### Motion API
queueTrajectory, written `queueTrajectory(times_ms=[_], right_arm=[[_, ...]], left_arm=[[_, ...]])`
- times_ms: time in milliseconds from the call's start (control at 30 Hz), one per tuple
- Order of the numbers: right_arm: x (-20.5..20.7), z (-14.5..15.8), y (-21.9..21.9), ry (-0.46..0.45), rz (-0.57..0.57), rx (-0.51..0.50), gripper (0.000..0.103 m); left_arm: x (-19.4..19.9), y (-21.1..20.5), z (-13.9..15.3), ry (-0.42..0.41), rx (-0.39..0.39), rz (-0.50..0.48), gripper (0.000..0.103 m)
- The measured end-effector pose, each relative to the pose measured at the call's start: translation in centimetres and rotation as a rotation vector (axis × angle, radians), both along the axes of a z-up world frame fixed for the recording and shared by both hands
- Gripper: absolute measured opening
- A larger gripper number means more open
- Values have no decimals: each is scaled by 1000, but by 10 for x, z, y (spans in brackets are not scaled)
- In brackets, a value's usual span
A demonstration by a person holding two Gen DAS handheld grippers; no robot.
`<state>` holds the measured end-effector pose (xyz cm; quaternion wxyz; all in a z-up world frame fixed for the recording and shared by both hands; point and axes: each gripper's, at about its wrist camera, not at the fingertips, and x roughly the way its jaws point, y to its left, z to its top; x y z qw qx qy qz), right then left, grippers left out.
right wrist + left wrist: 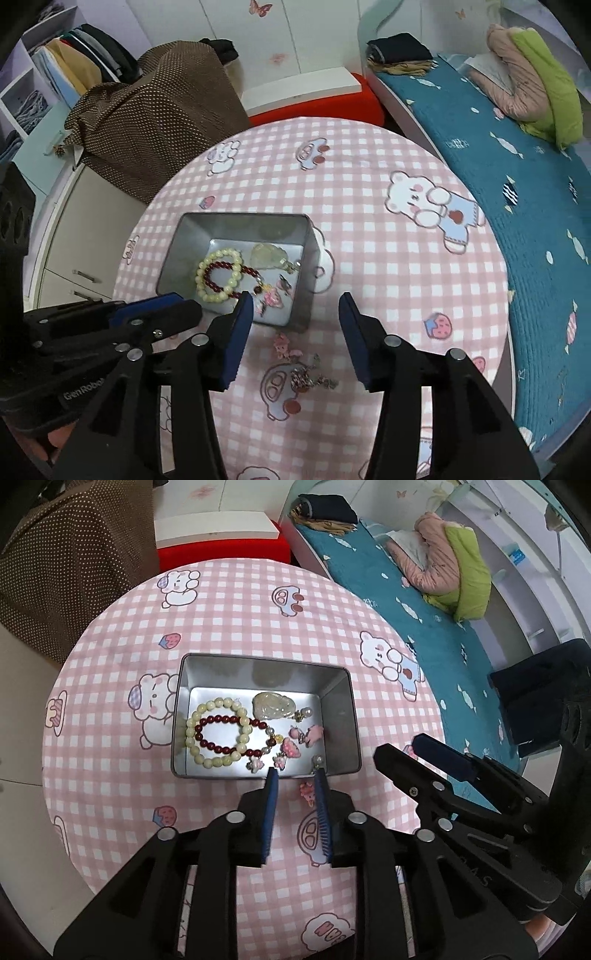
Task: Organize jewelry
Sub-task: 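Withdraw both tools from the tin toward the silver chain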
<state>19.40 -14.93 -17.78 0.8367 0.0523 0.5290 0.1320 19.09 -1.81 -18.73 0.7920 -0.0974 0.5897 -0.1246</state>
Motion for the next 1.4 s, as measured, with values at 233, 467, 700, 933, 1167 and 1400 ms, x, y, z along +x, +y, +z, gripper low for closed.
queueTrajectory(times_ms=[233,467,700,933,1167,1400], right_arm=[[-18,-16,-16,45,-63,-35,61],[-36,-36,-28,108,-125,-77,79],[-49,-49,-46,147,-193,-108,85],[-55,-58,-62,174,-238,-128,86],[-56,-64,-66,194,-248,-140,86],[-54,-71,-70,218,-260,-135,86]], left_arm=[[-13,-3,-10,27,14,-27,42],[-24,-12,-25,61,33,-76,56],[-27,-22,-50,110,45,-120,62],[-25,-35,-71,133,62,-171,62],[-14,-47,-82,112,61,-158,53],[3,-43,-91,94,70,-64,47]])
